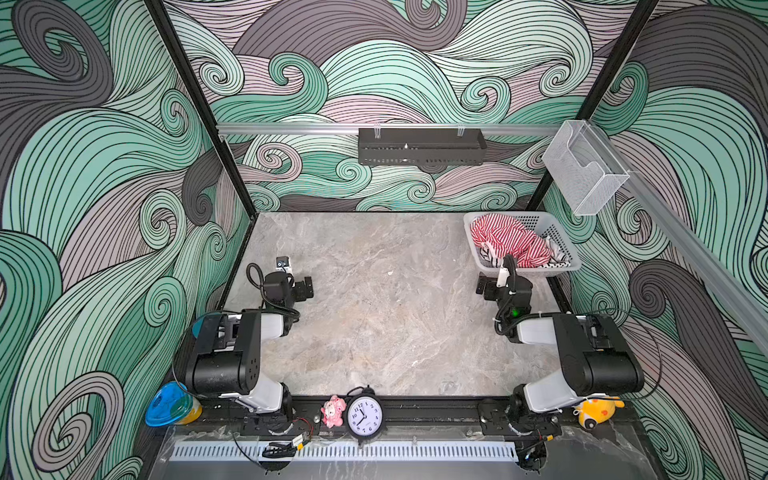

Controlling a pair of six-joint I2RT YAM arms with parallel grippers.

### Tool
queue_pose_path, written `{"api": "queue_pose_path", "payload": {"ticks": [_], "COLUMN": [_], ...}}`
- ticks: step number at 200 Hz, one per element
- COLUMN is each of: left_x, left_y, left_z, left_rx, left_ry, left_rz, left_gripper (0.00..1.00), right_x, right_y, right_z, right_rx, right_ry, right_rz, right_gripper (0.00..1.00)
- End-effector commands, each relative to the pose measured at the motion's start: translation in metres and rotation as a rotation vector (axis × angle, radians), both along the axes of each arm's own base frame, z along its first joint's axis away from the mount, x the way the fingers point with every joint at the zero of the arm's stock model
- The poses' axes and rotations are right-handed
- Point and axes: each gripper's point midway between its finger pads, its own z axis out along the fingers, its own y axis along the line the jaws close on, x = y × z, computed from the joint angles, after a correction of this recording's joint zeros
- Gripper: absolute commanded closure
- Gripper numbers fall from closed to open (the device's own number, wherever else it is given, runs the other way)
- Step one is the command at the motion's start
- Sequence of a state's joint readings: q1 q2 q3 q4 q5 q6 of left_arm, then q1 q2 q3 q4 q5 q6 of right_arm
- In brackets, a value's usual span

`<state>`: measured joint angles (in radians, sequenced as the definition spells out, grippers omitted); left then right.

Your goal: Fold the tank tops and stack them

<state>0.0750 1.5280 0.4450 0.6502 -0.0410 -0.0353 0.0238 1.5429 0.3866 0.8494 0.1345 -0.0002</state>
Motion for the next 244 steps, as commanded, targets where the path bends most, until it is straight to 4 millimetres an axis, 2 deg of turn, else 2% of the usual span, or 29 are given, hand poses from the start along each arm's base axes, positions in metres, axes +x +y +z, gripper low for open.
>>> {"api": "queue_pose_path", "payload": {"ticks": [1, 244], "left_x": [0.0103, 0.0111], "left_y": [-0.0016, -0.0012], "left_z": [0.0144, 0.0146], "left_rx": [-0.002, 0.017], "left_ry": [-0.039, -0.037], "left_rz": [0.002, 0.015], "left_gripper": [0.01, 0.01], "right_x": [0.0040, 0.0038], "right_y": [0.0025, 0.0022], "right_z": [0.0096, 0.0096], "right_rx": [-0.008, -0.009], "right_ry": [-0.027, -0.029], "right_rz": [0.008, 0.007], "right_gripper": [0.00, 0.00]}}
